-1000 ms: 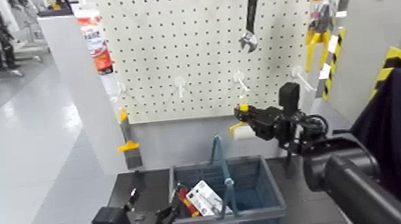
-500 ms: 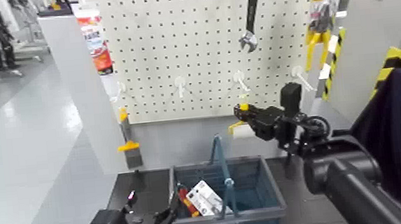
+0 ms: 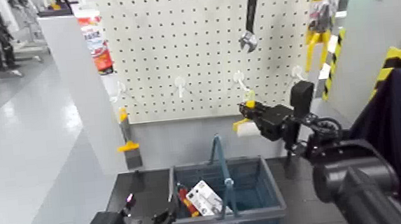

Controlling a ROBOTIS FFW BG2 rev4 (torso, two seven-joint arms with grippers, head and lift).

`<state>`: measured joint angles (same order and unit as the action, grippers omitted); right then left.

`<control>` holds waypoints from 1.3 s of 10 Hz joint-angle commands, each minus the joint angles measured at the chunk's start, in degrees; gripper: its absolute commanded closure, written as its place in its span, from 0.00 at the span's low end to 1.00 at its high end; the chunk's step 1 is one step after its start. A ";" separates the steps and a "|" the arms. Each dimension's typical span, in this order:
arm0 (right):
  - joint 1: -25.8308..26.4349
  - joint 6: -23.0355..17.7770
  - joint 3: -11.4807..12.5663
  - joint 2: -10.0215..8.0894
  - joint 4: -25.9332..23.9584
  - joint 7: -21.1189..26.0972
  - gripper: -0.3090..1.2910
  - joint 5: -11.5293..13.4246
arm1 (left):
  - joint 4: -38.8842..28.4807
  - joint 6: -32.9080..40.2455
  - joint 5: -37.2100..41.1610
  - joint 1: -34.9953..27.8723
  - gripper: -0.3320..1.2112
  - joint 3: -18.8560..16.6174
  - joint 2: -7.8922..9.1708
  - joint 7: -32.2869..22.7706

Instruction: Put the yellow roller into the crate.

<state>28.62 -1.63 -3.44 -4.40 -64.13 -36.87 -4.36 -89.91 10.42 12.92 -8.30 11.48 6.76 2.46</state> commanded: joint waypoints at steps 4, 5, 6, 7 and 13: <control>-6.39 6.02 1.77 -0.26 -12.77 0.84 0.96 -0.56 | -0.01 -0.14 -0.09 -0.23 0.33 -0.32 -0.08 0.00; -8.14 8.48 2.03 -0.34 -16.99 1.54 0.96 -0.47 | -0.01 -0.14 0.00 -0.32 0.33 -0.41 -0.17 -0.09; -9.81 10.94 2.47 -0.43 -20.68 1.72 0.96 -0.47 | -0.09 -0.23 0.00 -0.40 0.33 -0.41 -0.17 -0.09; -12.01 13.32 3.00 -0.61 -24.46 2.69 0.96 -1.00 | -0.09 -0.32 0.00 -0.40 0.33 -0.41 -0.17 0.00; -16.93 16.48 4.05 -0.69 -26.30 4.00 0.96 -8.38 | -0.27 -0.49 0.00 -0.32 0.33 -0.32 -0.17 0.00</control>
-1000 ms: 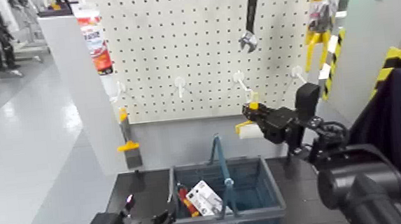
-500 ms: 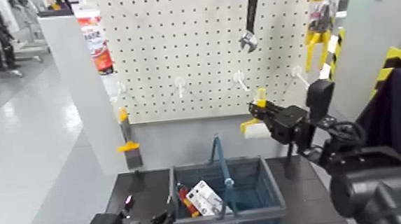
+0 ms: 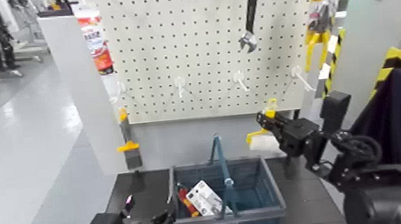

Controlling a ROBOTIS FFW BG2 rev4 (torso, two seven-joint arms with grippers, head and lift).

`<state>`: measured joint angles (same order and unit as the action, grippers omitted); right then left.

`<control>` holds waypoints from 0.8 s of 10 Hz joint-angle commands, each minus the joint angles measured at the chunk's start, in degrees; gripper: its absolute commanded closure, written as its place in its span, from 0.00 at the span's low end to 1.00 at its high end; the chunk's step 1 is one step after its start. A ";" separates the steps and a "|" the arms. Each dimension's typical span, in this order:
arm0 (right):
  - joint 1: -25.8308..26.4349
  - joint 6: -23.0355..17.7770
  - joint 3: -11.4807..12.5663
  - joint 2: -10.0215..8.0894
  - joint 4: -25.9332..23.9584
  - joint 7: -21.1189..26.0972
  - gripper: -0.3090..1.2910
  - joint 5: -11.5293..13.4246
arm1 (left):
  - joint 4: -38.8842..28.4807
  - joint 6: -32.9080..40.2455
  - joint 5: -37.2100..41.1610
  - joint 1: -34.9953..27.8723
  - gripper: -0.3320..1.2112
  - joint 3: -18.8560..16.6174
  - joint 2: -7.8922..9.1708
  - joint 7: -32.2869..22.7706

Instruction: Put the yellow roller into the crate.

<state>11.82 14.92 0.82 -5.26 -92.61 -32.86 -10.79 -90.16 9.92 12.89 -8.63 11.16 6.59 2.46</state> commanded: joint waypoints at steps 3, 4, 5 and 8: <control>1.01 -2.17 -2.31 0.43 10.35 -0.71 0.96 -6.88 | -0.01 0.01 0.03 0.02 0.33 0.00 0.00 0.00; 1.54 -2.79 -3.19 0.51 12.90 -0.89 0.96 -8.02 | -0.01 0.01 0.03 0.02 0.33 0.00 0.00 0.00; 2.16 -3.23 -4.07 0.51 15.36 -1.24 0.96 -9.07 | -0.01 0.01 0.03 0.11 0.33 0.09 0.09 0.00; 3.74 -3.23 -6.80 0.60 20.98 -1.33 0.96 -11.53 | 0.08 0.01 0.03 0.28 0.33 0.35 0.27 0.09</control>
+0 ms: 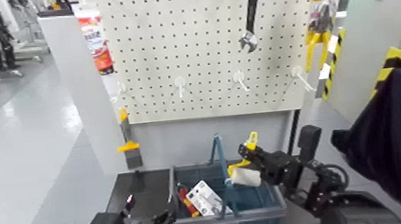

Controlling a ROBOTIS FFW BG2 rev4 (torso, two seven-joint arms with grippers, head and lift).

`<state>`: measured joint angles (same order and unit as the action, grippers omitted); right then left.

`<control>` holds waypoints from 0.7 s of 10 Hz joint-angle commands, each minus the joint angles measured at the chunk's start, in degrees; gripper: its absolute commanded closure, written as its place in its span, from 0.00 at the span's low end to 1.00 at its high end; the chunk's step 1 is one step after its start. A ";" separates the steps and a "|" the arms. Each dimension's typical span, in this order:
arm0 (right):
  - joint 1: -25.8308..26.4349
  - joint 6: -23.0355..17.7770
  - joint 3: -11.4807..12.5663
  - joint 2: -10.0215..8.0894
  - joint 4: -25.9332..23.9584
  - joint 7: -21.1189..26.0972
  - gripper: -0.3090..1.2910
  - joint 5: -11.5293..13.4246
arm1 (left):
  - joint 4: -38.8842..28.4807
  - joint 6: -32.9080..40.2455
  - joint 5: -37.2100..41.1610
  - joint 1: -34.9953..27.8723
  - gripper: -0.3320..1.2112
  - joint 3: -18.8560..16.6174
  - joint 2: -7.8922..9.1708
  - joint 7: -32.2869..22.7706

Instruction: Put the yellow roller into the crate.

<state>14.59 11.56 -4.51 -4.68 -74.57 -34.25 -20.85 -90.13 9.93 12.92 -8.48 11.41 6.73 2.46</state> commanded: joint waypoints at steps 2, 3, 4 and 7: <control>2.11 0.39 -3.05 0.11 6.28 0.06 0.96 -2.70 | 0.13 0.00 0.09 0.31 0.33 0.28 0.21 0.18; 2.72 0.39 -3.67 0.29 7.77 0.14 0.96 -2.97 | 0.13 0.09 0.18 0.31 0.33 0.37 0.30 0.18; 3.69 0.74 -4.28 0.37 9.35 0.14 0.96 -2.88 | 0.13 0.09 0.18 0.40 0.33 0.46 0.30 0.18; 4.92 1.53 -5.60 0.64 11.37 0.58 0.96 -2.62 | 0.13 0.09 0.27 0.48 0.33 0.46 0.39 0.18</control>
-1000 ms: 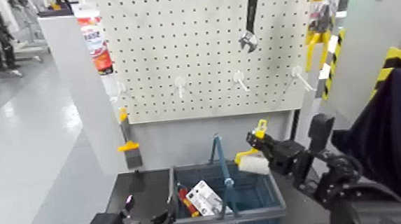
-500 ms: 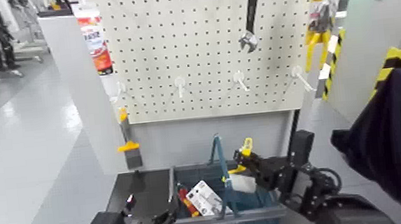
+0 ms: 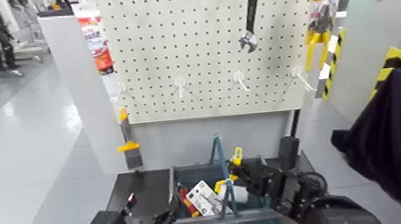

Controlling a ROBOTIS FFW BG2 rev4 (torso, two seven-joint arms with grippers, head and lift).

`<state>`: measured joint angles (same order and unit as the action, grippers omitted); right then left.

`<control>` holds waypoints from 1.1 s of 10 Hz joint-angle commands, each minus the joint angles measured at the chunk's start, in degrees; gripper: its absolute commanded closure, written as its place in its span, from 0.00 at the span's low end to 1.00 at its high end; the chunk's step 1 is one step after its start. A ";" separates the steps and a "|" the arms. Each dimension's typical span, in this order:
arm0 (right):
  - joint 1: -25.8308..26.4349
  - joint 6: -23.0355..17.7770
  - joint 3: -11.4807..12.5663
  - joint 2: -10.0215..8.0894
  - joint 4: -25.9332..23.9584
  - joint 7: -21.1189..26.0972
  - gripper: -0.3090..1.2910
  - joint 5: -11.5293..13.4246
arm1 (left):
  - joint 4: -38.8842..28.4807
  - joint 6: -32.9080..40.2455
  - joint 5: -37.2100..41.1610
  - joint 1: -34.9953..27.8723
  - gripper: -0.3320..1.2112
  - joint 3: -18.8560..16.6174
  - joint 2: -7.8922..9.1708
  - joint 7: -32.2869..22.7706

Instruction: Put the yellow roller into the crate.

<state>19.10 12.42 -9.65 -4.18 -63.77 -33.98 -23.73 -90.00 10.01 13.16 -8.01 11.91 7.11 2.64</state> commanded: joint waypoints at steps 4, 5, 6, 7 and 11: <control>-0.20 3.75 0.51 0.05 -1.45 0.67 0.51 2.99 | 0.00 0.01 0.02 -0.25 0.33 -0.40 -0.17 0.00; -0.64 4.72 1.39 0.05 -3.30 0.85 0.34 5.54 | 0.00 0.01 0.02 -0.25 0.33 -0.49 -0.26 0.00; -0.90 5.33 1.83 -0.04 -4.61 0.85 0.23 6.94 | 0.00 0.01 0.02 -0.34 0.33 -0.49 -0.26 0.00; -1.34 5.33 2.45 -0.04 -5.76 0.85 0.23 8.09 | 0.00 0.01 0.02 -0.34 0.33 -0.58 -0.35 0.00; -3.45 4.81 4.20 -0.13 -10.68 1.46 0.23 12.04 | 0.00 0.01 0.02 -0.52 0.33 -0.75 -0.43 0.00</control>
<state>16.19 17.76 -5.69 -4.28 -73.42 -32.50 -12.30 -90.00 10.02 13.18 -8.52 11.19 6.68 2.64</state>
